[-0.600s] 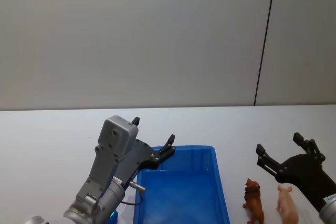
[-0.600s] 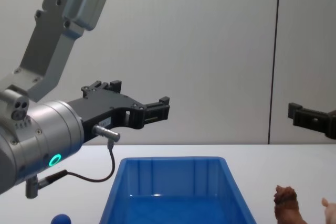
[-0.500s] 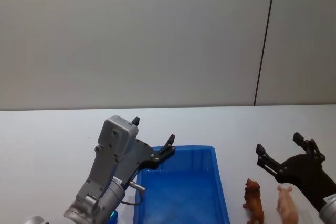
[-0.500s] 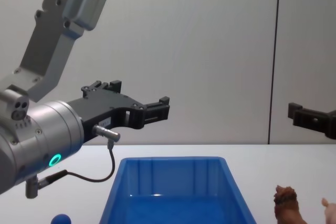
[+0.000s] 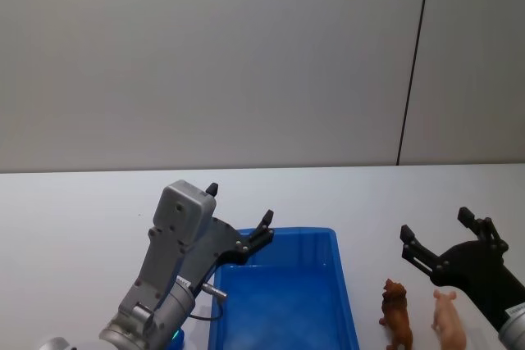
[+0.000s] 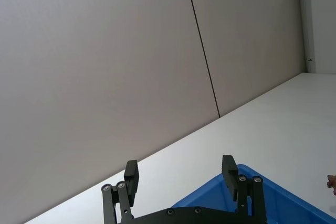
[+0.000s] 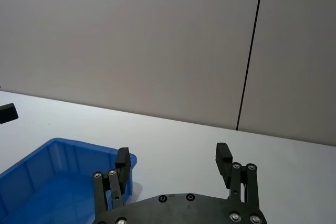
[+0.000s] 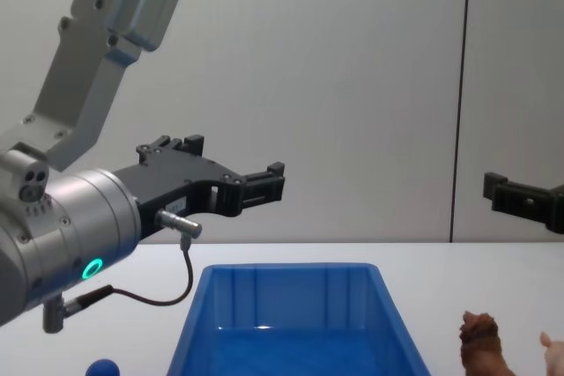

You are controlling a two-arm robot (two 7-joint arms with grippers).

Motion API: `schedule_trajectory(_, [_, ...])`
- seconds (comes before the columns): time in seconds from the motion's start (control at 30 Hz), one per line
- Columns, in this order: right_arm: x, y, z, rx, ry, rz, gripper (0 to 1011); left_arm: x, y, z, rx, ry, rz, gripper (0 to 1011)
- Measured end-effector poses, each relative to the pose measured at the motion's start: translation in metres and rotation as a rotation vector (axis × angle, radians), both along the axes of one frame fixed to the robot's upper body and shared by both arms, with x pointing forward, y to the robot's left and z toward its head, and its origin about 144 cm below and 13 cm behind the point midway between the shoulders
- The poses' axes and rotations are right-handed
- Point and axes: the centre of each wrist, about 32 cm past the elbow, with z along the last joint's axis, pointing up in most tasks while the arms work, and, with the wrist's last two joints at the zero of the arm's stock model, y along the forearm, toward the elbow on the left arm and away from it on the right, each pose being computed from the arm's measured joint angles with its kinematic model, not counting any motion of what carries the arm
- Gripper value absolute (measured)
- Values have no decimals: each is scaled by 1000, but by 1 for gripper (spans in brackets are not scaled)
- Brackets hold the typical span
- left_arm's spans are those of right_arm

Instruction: Pick up the two dolls from the table and place them into the box.

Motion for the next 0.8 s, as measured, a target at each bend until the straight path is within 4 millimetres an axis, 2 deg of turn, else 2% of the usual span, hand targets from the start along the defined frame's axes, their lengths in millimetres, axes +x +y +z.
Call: schedule_trajectory(0.8, [0,0,0,0,0,0,1001,0,0,0,0,0,0,1001])
